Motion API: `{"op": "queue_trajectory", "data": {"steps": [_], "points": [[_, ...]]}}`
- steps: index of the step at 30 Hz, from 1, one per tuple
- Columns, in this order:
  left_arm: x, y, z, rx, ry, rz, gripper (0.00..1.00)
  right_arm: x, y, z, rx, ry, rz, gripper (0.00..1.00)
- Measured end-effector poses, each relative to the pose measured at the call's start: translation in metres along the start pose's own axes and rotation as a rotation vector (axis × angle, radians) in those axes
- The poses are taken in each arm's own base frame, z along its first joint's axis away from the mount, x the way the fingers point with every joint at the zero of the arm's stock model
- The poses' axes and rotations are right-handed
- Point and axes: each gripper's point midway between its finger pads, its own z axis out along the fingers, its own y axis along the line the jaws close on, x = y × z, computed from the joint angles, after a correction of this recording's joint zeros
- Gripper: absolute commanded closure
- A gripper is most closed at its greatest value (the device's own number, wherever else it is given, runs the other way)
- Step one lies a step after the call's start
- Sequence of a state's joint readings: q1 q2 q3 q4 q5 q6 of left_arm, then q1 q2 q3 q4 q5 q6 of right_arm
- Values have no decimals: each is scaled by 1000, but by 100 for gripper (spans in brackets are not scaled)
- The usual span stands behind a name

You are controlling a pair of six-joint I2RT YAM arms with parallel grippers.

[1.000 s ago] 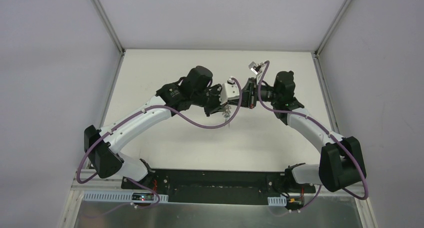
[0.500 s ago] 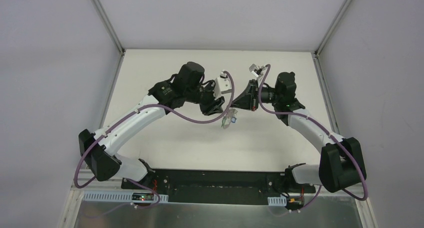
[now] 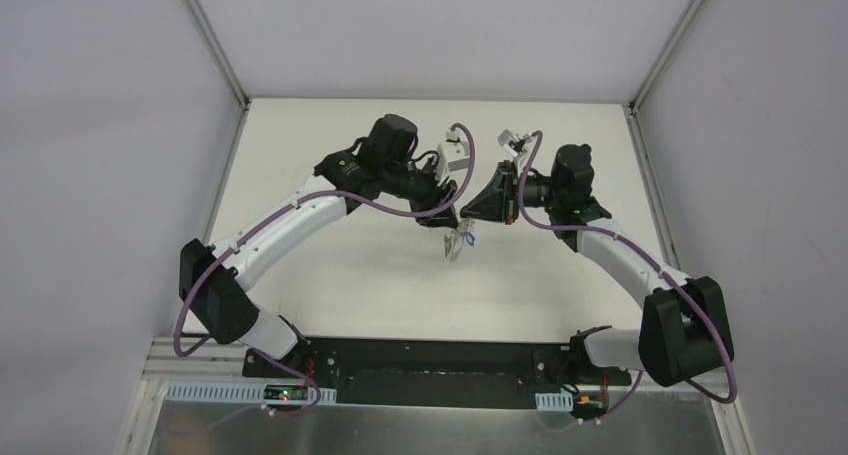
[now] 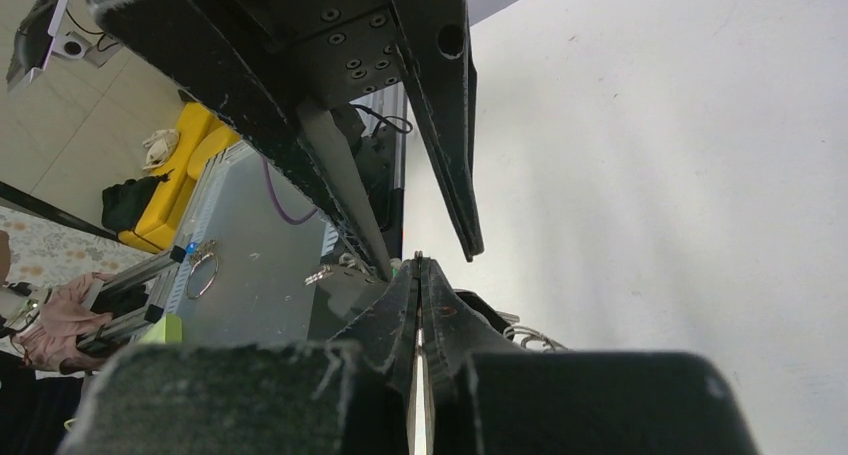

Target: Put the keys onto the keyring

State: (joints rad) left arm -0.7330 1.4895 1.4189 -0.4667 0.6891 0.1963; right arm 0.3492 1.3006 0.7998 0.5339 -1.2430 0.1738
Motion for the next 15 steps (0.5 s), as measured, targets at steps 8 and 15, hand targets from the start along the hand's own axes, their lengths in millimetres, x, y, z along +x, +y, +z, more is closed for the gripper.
{"op": "queue_trajectory", "data": {"steps": [8, 15], "points": [[-7, -9, 3, 54, -30, -39, 85, 4, 0, 0, -2, 4, 5, 100], [-6, -8, 4, 62, -29, -63, 86, 4, 2, -1, -8, 6, 2, 100]]}}
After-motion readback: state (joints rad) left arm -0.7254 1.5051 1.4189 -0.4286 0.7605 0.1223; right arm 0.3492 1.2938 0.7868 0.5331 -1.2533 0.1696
